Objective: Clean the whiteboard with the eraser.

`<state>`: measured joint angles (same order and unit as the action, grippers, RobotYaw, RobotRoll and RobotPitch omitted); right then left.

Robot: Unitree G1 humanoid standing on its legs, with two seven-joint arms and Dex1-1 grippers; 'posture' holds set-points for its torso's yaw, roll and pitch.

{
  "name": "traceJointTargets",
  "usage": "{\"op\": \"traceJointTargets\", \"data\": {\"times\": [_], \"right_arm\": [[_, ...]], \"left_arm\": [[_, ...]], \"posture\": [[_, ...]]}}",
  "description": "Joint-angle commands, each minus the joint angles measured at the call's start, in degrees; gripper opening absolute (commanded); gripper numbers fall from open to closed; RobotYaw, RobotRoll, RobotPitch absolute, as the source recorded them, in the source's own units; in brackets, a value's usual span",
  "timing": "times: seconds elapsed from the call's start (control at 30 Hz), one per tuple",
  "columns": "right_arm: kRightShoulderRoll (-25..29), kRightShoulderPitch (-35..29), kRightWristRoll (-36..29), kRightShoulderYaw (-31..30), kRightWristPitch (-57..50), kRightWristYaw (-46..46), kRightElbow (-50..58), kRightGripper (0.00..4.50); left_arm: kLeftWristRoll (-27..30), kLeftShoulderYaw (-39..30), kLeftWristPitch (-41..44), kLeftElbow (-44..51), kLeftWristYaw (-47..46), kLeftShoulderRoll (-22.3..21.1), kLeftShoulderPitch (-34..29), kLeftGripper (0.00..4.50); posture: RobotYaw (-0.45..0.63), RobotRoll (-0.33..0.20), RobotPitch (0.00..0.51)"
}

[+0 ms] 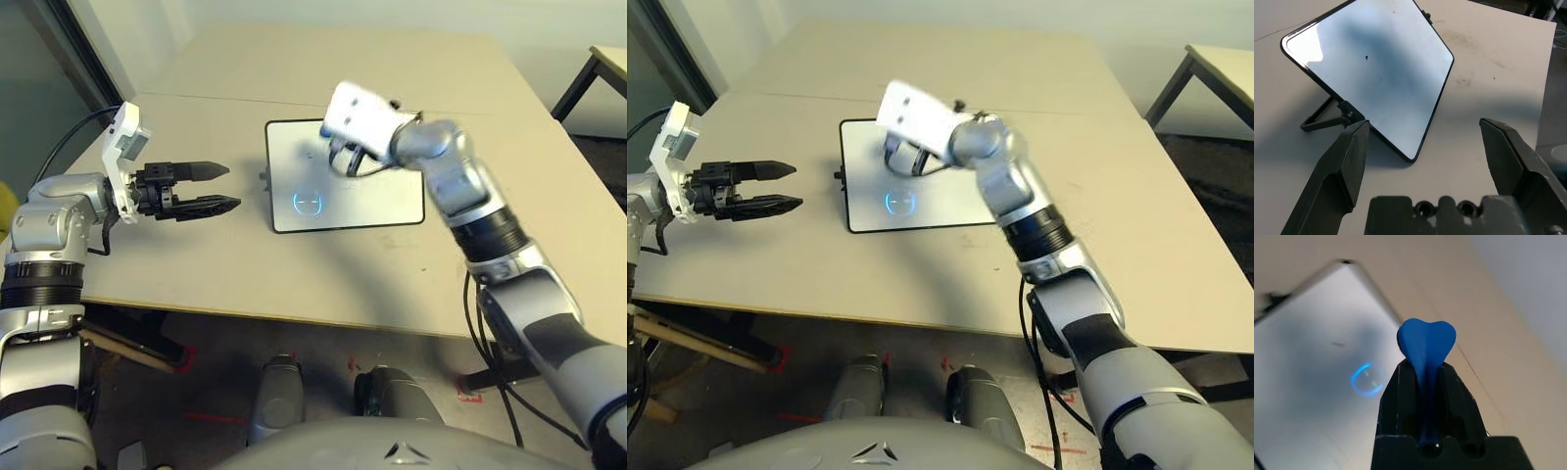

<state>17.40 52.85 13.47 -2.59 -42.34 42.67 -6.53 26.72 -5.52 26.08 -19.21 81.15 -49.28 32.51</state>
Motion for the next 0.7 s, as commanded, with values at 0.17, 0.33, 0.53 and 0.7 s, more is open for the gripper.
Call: {"op": "traceJointTargets", "data": {"times": [0.17,0.33,0.53,0.7], "right_arm": [[9.8,-2.8,-1.7,10.8,-13.3,-11.0,-4.5,0.34],[7.7,-10.6,-4.6,16.3,-19.3,-17.7,-5.9,0.34],[3.4,-15.7,-7.9,19.8,-20.1,-24.6,-8.9,0.34],[2.6,-16.3,-10.3,19.4,-20.4,-26.5,-9.9,0.34]], "left_arm": [[-1.0,1.1,-1.3,-1.6,0.0,1.3,0.8,4.5],[-1.2,1.3,-1.5,-1.8,0.0,1.9,0.9,4.5],[-1.3,1.3,-1.4,-1.3,-0.2,2.2,0.4,4.5],[-1.2,1.3,-1.2,-1.1,-0.3,2.3,0.2,4.5]], "posture": [[0.23,0.0,0.023],[0.22,0.0,0.029],[0.22,0.0,0.038],[0.22,0.0,0.04]]}}
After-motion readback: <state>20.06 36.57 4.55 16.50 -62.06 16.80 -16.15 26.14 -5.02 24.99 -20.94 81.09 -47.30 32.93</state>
